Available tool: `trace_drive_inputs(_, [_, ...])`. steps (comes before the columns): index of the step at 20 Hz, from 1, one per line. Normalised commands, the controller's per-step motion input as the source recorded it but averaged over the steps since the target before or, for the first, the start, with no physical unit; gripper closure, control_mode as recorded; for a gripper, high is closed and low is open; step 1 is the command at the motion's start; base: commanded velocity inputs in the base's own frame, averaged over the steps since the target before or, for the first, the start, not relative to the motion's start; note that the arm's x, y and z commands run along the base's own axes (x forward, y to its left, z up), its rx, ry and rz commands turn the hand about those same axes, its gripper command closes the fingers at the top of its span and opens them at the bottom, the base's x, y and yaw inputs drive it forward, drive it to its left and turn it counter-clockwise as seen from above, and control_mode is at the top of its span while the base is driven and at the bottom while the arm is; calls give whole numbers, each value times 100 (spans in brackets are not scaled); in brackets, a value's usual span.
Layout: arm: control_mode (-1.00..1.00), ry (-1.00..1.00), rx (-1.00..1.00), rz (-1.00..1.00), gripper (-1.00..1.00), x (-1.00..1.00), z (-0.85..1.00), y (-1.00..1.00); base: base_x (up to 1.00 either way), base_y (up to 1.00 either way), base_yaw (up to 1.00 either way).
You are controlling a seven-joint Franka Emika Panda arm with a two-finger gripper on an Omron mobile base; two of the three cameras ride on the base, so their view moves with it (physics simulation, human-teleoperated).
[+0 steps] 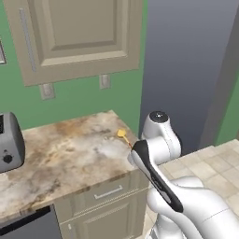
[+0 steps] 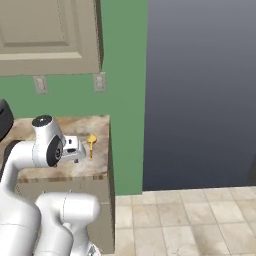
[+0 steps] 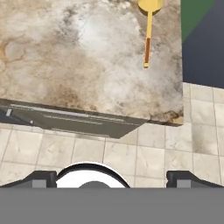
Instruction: Take the fork and place it on the left side of the plate. Then take the spoon and place it on the right side of the plate. Make sure they're directly next to the plate.
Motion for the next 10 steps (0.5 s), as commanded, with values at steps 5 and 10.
trace_drive_inputs(5, [100,0,0,0,-100,0,0,0,29,0,1])
trace_drive_inputs(10, [100,0,0,0,-100,0,0,0,35,2,0])
